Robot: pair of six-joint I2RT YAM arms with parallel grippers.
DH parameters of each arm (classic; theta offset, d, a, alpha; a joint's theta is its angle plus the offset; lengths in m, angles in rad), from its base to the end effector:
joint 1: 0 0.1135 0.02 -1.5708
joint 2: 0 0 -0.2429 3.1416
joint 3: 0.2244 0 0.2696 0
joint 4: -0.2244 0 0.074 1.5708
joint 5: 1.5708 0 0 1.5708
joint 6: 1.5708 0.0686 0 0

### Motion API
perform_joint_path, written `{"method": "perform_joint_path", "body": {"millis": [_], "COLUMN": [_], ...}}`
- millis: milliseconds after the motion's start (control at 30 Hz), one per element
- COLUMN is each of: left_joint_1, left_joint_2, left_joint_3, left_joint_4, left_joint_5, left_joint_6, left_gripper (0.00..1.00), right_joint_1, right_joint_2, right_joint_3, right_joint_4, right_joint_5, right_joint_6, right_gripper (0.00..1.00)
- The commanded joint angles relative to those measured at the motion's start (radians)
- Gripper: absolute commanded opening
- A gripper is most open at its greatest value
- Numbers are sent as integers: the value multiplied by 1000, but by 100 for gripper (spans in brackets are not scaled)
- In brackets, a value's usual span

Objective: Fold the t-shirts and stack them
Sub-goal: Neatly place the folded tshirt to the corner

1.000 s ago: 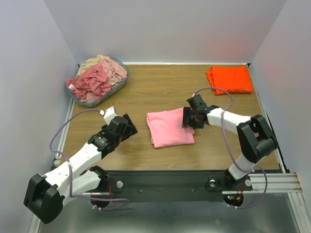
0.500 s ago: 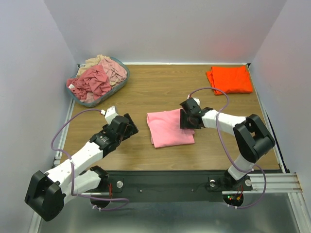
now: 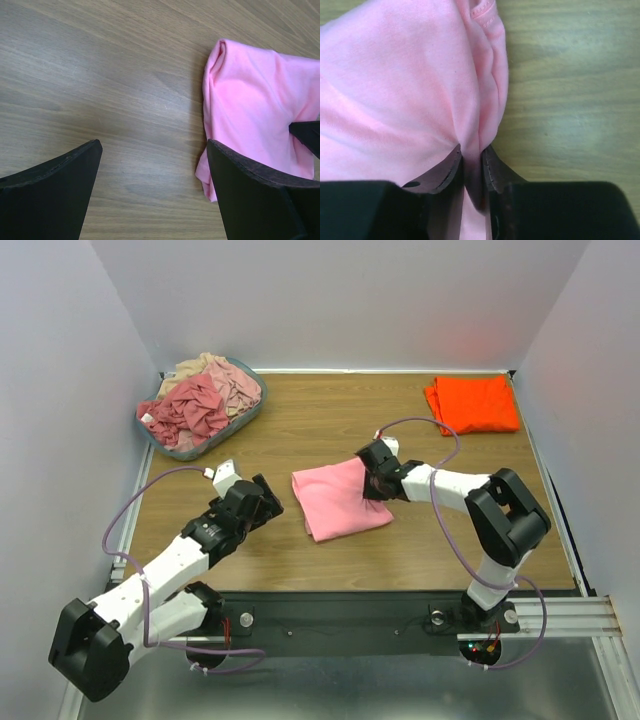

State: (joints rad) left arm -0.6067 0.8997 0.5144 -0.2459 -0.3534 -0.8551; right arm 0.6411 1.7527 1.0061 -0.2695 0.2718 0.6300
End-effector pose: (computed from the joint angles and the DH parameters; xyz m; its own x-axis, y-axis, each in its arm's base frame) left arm 0.2163 -0.1212 0.1789 -0.5486 -0.4811 -0.6838 -0.1655 0.8642 -0.4752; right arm 0.3087 0.2074 0.0988 -0.8231 0.0939 -0.5600 0.0274 0.9917 0.1259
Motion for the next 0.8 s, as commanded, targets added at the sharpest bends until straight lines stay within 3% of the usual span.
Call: {"method": "perform_joint_path", "body": {"millis": [0,267,467,600,767], "left_joint_1": [5,8,10,10,13], "left_joint_2": [-38,-82,-91,-76,-30], "left_joint_3": [-7,-4,1,7,22], "left_joint_4": [-15,-61,-70,-78,-87], "left_joint_5": [-44,-78,-87,-99,-113], "left_joint_6": [-12,-21,-24,-27,-24], "left_gripper": [98,98,98,98,98], "right_joint_1": [12,-43,-135,-219,-351], "right_joint_2": [114,84,85,87,93], "right_joint_3": [-38,142,253,308,380], "right_joint_4": [-79,-79,-77,-45,74], "right_joint_5": [46,193,323,322,215], "right_joint_6": [-4,-188,-403,-559,-759], "right_gripper": [20,0,0,0,0]}}
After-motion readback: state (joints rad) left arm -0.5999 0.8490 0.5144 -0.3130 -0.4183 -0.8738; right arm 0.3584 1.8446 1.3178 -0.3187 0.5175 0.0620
